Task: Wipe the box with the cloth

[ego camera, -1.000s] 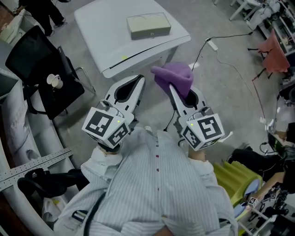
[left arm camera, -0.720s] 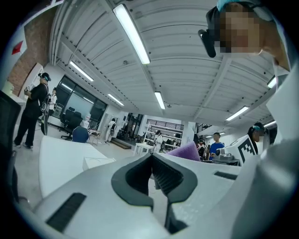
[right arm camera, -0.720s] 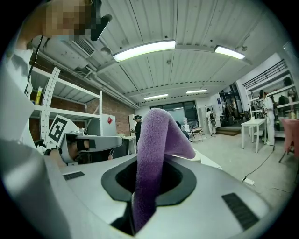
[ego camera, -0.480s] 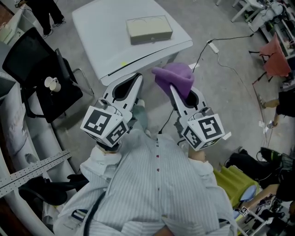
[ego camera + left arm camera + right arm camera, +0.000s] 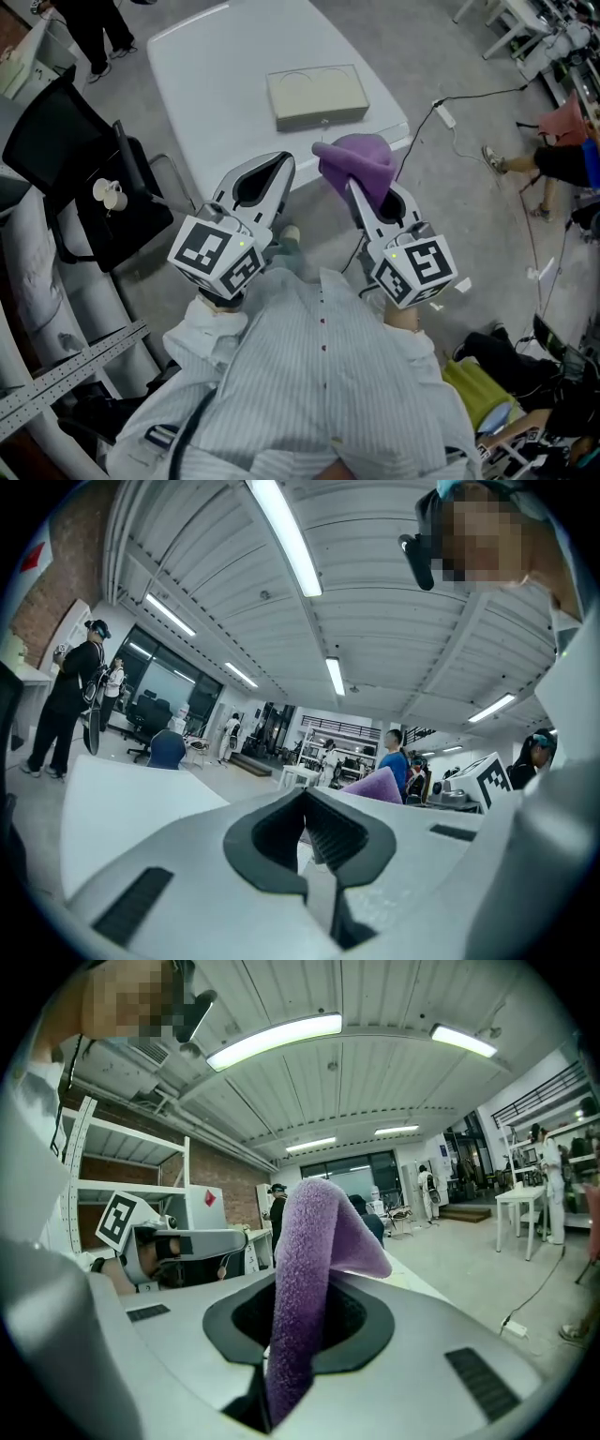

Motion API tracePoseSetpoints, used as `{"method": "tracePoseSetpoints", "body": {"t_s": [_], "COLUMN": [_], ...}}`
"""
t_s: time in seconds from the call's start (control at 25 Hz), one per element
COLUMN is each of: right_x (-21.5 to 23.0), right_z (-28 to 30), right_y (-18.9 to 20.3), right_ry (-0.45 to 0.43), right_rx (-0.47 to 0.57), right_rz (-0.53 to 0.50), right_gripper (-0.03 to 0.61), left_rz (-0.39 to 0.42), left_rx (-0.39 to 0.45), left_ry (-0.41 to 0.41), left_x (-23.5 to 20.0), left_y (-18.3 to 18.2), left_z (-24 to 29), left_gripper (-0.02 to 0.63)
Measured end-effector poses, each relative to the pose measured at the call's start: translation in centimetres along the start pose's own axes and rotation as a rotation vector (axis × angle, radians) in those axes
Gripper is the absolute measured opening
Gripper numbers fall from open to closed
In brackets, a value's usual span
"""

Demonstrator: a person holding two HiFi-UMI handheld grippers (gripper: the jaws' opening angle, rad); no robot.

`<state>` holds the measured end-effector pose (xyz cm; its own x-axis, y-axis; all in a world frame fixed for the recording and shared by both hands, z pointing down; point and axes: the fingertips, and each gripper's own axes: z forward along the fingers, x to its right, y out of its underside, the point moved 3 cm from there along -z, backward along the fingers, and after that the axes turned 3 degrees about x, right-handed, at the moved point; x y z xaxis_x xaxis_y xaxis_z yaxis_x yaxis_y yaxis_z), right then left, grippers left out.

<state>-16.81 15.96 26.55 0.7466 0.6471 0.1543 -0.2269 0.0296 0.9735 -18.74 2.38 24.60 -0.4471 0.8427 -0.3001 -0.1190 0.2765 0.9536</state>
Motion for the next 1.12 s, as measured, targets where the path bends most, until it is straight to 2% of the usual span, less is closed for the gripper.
{"method": "tracePoseSetpoints", "body": {"t_s": [0.28, 0.64, 0.92, 1.12], "right_x": [3.5, 6.5, 9.6, 13.8], "right_z": [5.4, 8.1, 10.6, 14.2], "right_y": [-1.3, -1.8, -1.9, -1.7], "right_ry": [0.040, 0.113, 0.089, 0.015], "right_rx": [-0.003, -0.005, -0.010, -0.037], "right_rz": [0.012, 0.032, 0.042, 0.057], "right_gripper": [0.066, 0.066, 0.067, 0.066], "left_rz": [-0.010, -0.026, -0.031, -0.039], "left_rx": [-0.004, -0.034, -0.058, -0.065], "left_ry": [0.018, 0.037, 0.005, -0.064], "left_x": [-5.2, -8.9, -10.5, -12.5], "left_y": [-1.3, -1.0, -0.1, 0.5], "left_z": [4.5, 7.4, 10.2, 14.3], "left_gripper": [0.011, 0.011, 0.011, 0.011]}}
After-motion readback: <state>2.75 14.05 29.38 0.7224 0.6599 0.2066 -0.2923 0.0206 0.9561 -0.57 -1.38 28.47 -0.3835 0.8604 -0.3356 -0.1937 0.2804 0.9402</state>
